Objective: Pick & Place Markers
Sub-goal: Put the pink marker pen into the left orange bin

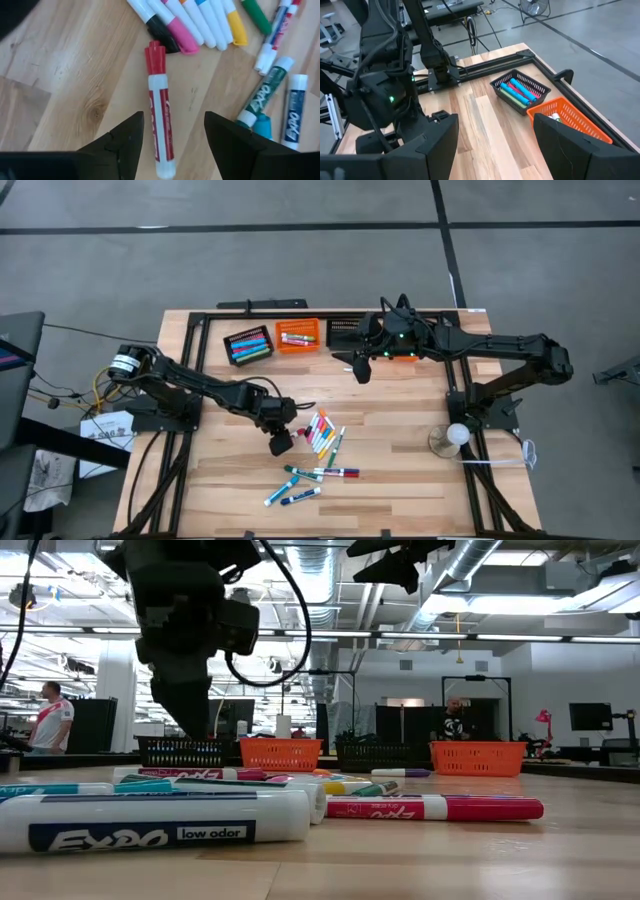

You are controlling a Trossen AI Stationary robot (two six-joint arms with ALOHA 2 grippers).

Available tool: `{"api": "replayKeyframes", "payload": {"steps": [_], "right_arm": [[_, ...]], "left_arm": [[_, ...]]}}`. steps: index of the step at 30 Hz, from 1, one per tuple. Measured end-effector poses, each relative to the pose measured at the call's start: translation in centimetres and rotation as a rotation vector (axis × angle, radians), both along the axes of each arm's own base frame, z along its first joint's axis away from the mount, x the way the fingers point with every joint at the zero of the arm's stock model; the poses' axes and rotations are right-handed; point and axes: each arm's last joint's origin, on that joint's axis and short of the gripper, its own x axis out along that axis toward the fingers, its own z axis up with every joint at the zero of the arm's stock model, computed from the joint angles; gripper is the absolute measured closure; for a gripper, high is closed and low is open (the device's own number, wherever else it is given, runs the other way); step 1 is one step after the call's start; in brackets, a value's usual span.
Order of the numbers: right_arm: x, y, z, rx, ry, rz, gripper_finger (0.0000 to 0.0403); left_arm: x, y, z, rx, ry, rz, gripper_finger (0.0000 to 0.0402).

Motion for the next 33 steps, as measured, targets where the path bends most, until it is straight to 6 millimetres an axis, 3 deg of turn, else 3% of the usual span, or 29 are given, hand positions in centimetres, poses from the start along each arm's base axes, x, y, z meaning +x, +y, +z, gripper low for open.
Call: {"api": "replayKeyframes", "payload": {"steps": [16,19,26,33], "right_arm": [[0.0,0.0,0.0,-0.001,0.0,0.0,0.0154],[0.0,0.0,0.0,-0.001,0.0,0.0,0.0154],[0.0,0.0,0.0,-0.001,0.0,0.0,0.0154],[0.0,0.0,0.0,0.001,0.0,-0.001,0.0154]], "left_arm": [[0.8,-1.2,-4.9,0.031,0.162,-0.041,0.0198],[0.8,-1.0,-5.0,0.06,0.162,-0.028,0.0225],[0.8,-0.5,-5.0,0.092,0.157,-0.055,0.0342],[0.8,-0.4,-5.0,0.118,0.152,-0.075,0.0343]]}}
